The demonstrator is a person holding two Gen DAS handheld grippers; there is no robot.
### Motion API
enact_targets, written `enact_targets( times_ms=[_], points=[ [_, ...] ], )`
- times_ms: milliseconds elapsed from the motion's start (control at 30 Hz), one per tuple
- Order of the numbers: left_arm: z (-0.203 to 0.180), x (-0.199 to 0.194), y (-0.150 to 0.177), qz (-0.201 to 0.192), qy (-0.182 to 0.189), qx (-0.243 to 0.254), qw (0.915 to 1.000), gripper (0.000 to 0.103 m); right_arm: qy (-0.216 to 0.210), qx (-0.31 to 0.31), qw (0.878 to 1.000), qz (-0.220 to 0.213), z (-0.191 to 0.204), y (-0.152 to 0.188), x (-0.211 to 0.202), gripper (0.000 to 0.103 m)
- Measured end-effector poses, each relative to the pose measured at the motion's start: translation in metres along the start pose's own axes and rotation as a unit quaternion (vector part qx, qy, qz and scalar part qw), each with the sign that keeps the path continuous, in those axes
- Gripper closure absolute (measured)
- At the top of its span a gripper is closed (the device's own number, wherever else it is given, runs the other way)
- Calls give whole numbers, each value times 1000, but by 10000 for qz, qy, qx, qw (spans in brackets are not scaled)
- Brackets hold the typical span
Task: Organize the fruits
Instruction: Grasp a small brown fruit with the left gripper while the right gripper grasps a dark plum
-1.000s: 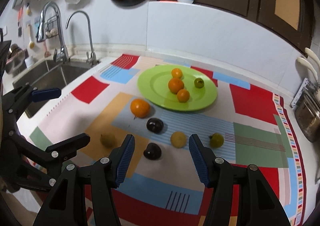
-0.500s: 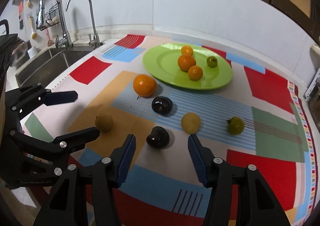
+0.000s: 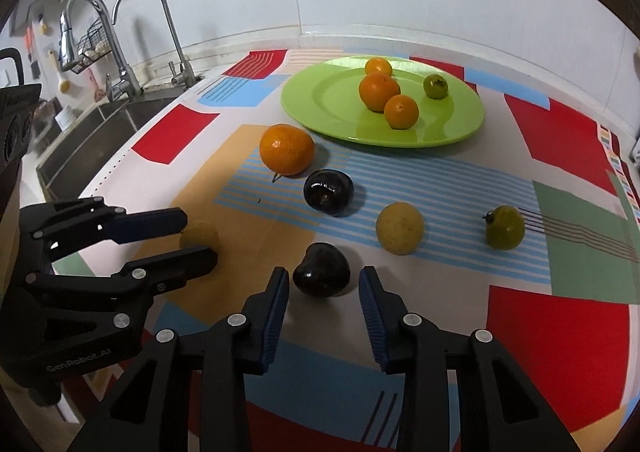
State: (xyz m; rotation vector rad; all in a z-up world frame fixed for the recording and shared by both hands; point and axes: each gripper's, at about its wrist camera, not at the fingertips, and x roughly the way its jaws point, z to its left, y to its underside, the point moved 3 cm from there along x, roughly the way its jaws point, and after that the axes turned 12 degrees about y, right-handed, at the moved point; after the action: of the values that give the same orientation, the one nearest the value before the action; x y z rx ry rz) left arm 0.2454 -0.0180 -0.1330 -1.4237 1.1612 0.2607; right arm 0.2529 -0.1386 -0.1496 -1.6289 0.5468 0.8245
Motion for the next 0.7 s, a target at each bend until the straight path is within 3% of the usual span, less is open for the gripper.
enact_targets(
  times_ms=[200,700],
  points=[
    [1,0,0,4,-9,-34,10000,76,-15,6,10000,2,1,-1,1,73],
    [-7,-31,-2,-249,-88,-55,9996,76,-41,68,9996,-261,7,-7,-29,73]
  ],
)
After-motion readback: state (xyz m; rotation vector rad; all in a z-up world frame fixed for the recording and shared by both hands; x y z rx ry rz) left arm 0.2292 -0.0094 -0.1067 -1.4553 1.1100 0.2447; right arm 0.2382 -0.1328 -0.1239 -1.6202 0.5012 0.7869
